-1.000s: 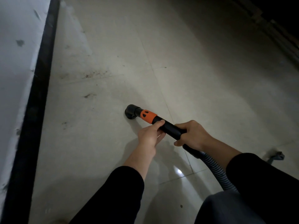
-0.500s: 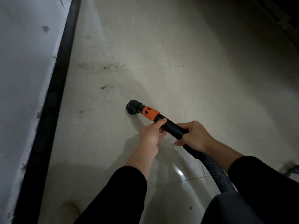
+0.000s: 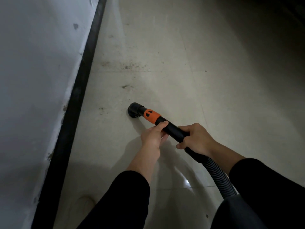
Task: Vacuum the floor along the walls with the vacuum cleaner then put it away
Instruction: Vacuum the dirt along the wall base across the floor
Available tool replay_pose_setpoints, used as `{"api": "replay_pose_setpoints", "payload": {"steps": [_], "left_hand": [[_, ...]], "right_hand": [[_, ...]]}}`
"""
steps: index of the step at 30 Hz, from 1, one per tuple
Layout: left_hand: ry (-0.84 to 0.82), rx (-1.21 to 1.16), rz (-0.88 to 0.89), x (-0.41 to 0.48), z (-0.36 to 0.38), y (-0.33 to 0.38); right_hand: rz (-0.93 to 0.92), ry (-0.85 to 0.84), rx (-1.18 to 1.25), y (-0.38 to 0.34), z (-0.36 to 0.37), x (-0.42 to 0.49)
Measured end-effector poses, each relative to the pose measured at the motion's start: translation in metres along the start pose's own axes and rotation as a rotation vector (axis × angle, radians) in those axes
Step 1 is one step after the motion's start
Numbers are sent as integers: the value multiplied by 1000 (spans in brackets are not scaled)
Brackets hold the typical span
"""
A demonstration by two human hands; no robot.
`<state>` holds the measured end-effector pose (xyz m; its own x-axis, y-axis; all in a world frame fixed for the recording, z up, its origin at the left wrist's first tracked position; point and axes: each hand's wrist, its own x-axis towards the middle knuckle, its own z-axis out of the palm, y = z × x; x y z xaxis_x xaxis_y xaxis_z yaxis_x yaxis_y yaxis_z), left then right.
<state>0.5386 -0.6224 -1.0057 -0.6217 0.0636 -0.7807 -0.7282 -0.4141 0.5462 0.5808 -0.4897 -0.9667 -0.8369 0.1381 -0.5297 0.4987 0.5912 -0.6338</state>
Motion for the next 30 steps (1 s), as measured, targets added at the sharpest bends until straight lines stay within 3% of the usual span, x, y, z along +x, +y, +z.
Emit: {"api": "replay_pose_setpoints", "payload": {"steps": [30], "left_hand": [[122, -95, 52, -9, -59, 26]], "right_hand": [[-97, -123, -83, -42, 45, 12]]}}
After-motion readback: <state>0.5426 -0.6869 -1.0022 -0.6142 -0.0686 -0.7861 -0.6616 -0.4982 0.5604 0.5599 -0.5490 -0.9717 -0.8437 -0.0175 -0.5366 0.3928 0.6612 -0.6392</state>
